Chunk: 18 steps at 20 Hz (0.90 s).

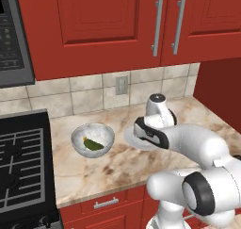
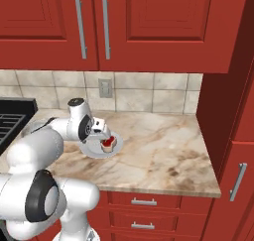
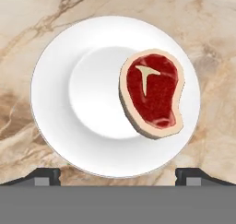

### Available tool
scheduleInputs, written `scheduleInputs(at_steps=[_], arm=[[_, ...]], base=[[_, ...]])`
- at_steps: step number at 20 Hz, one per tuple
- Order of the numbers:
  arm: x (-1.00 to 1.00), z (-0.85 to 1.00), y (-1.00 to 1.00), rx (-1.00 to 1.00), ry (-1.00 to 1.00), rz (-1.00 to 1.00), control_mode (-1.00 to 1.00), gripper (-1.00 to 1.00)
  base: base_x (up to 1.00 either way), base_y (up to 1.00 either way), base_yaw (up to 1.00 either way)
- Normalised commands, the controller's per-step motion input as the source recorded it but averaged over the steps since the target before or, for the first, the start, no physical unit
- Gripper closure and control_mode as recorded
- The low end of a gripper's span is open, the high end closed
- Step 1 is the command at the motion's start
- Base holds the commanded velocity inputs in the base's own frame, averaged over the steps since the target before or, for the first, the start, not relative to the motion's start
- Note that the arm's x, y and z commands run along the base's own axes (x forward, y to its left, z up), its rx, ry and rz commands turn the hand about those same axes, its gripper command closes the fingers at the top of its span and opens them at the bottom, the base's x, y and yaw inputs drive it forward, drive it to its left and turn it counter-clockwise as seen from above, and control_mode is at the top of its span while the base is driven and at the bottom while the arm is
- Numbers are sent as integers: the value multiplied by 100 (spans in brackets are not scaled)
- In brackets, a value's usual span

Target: Place the steak on the plate and place the cucumber on the same plate.

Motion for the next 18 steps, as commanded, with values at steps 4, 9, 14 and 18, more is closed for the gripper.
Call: scheduleInputs(at_steps=[4, 9, 14, 18], arm=[[-22, 32, 39, 0, 0, 0, -100, -100], [-24, 26, 46, 0, 0, 0, -100, -100], [-13, 25, 55, 0, 0, 3, -100, -100], [-5, 26, 58, 1, 0, 2, -100, -100]], base=[[0, 0, 0], [0, 0, 0], [0, 0, 0], [0, 0, 0]])
